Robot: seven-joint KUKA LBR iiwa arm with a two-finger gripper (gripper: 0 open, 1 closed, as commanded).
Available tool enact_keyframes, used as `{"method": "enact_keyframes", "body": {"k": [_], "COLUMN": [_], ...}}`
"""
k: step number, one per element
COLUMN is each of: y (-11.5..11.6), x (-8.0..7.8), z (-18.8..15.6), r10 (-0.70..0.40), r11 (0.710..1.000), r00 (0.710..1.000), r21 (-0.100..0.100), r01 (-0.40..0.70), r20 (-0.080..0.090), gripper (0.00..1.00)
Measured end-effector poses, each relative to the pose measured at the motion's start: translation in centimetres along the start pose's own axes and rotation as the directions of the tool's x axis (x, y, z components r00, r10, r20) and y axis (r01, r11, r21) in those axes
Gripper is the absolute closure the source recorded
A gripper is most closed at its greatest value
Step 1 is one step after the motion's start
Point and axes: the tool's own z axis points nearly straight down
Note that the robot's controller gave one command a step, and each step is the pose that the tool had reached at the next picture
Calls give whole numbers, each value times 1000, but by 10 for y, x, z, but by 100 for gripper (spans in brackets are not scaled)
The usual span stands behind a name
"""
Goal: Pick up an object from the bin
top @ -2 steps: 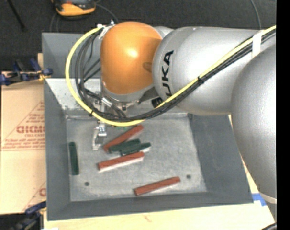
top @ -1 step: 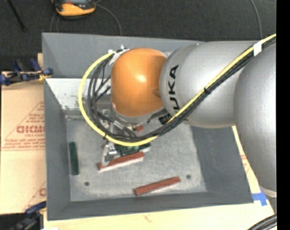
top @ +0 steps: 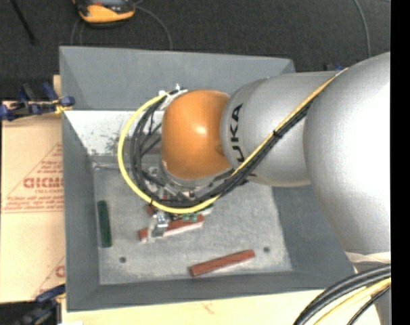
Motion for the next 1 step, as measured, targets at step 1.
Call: {"method": "enact_keyframes", "body": {"k": [1], "y": [-35], "x": [24], "z": [50], "r10": [-215], "r11": [977], "r00": [977], "r21": [-1], "r01": [215], "r20": [-5], "gripper": [100]}}
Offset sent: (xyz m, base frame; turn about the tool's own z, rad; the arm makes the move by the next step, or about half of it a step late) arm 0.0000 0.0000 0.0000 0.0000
